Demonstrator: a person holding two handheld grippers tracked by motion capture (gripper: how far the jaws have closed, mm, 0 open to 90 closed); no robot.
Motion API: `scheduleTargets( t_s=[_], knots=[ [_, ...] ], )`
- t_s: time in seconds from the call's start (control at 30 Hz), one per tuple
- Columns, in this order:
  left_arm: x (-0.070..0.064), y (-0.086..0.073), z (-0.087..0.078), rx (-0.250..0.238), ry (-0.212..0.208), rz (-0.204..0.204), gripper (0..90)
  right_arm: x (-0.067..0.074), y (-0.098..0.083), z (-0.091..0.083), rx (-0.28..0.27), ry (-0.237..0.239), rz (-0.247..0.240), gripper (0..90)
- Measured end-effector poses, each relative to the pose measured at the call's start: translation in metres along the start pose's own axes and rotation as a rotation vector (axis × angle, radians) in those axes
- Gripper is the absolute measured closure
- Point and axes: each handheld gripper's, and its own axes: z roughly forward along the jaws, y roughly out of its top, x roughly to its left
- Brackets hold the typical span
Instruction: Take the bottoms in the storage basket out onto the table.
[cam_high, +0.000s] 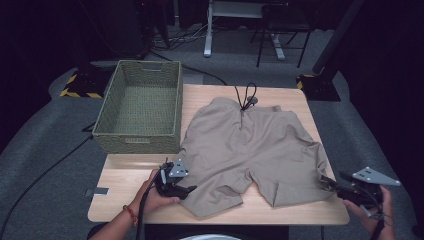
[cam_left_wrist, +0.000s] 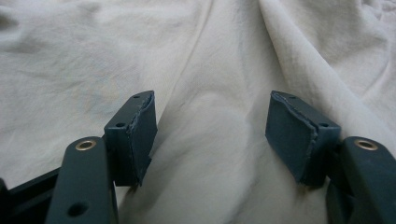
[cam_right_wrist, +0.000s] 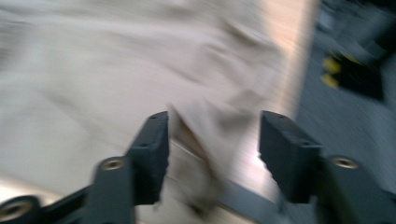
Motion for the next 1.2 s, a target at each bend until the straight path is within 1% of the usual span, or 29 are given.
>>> scheduleTargets(
  t_s=[0.03,0.07,0.1,0.13,0.17,0.2,0.27,0.3,0.33,0.37,0.43,0.47,0.5,0.53,0.57,0.63,0.67,0.73,0.77,0.8,0.83,0.9,0.93,0.97,1.0,1.07,1.1,1.17,1.2],
  knots=[
    [-0.001,0.0,0.0,0.001,-0.001,0.006,33.4,0.008,0.003,0.002,-0.017,0.048,-0.017,40.2],
    [-0.002,0.001,0.001,0.003,-0.001,0.006,32.7,0.017,0.008,0.007,-0.028,0.122,-0.025,39.5],
    [-0.003,0.002,0.001,0.01,0.001,0.005,32.7,0.029,0.012,0.014,-0.026,0.171,-0.051,36.8],
    [-0.004,0.002,0.001,0.011,-0.001,0.004,32.6,0.043,0.017,0.022,-0.016,0.226,-0.092,35.6],
    [-0.006,0.003,0.002,0.01,-0.001,0.007,32.0,0.054,0.02,0.029,0.009,0.261,-0.122,34.9],
    [-0.008,0.003,0.002,0.011,-0.007,0.012,31.8,0.064,0.022,0.036,0.026,0.292,-0.15,33.7],
    [-0.013,0.004,0.004,0.003,-0.022,0.021,31.1,0.077,0.023,0.047,0.041,0.34,-0.17,33.3],
    [-0.014,0.005,0.005,-0.005,-0.023,0.021,30.8,0.084,0.022,0.056,0.069,0.354,-0.19,32.2],
    [-0.016,0.006,0.006,0.001,-0.026,0.028,30.7,0.087,0.02,0.061,0.09,0.36,-0.202,32.1],
    [-0.017,0.007,0.007,0.0,-0.028,0.028,30.6,0.089,0.018,0.069,0.114,0.361,-0.197,32.0],
    [-0.018,0.008,0.01,-0.009,-0.027,0.027,29.7,0.089,0.013,0.08,0.132,0.402,-0.157,32.5],
    [-0.017,0.01,0.011,-0.008,-0.027,0.028,29.5,0.09,0.012,0.083,0.137,0.393,-0.159,33.4],
    [-0.017,0.012,0.013,-0.006,-0.029,0.032,29.5,0.09,0.012,0.085,0.118,0.393,-0.159,34.3],
    [-0.017,0.013,0.014,-0.009,-0.026,0.027,29.5,0.09,0.013,0.086,0.118,0.394,-0.154,38.7],
    [-0.017,0.015,0.016,-0.009,-0.023,0.027,29.5,0.09,0.015,0.087,0.117,0.389,-0.157,45.2],
    [-0.017,0.021,0.023,-0.027,-0.011,0.019,29.4,0.091,0.017,0.09,0.108,0.409,-0.174,56.0],
    [-0.017,0.023,0.025,-0.032,-0.012,0.018,29.3,0.093,0.02,0.092,0.105,0.417,-0.177,62.5],
    [-0.018,0.029,0.031,-0.033,-0.012,0.02,29.2,0.096,0.023,0.095,0.102,0.42,-0.182,73.3],
    [-0.016,0.035,0.035,-0.028,-0.015,0.024,29.2,0.097,0.026,0.098,0.103,0.416,-0.178,77.4],
    [-0.015,0.037,0.037,-0.027,-0.013,0.024,29.1,0.097,0.031,0.104,0.099,0.392,-0.17,80.5],
    [-0.013,0.04,0.039,-0.027,-0.007,0.021,28.8,0.097,0.034,0.107,0.098,0.373,-0.174,81.5],
    [-0.007,0.043,0.044,-0.037,0.013,0.0,28.5,0.096,0.042,0.116,0.096,0.312,-0.183,81.7],
    [-0.005,0.044,0.045,-0.043,0.02,-0.005,28.4,0.094,0.045,0.122,0.091,0.28,-0.176,79.4],
    [-0.001,0.045,0.047,-0.05,0.028,-0.021,28.4,0.092,0.048,0.125,0.092,0.266,-0.17,77.9],
    [0.001,0.046,0.048,-0.05,0.042,-0.033,28.5,0.088,0.051,0.13,0.09,0.262,-0.162,76.3],
    [0.002,0.047,0.049,-0.051,0.074,-0.053,28.6,0.083,0.052,0.132,0.083,0.267,-0.152,76.6],
    [0.003,0.047,0.049,-0.053,0.075,-0.057,28.6,0.082,0.052,0.131,0.083,0.28,-0.15,76.2],
    [0.003,0.046,0.048,-0.053,0.073,-0.058,28.6,0.082,0.05,0.124,0.073,0.289,-0.158,79.0],
    [0.003,0.046,0.048,-0.053,0.067,-0.058,28.6,0.081,0.048,0.117,0.07,0.302,-0.165,81.0]
  ],
)
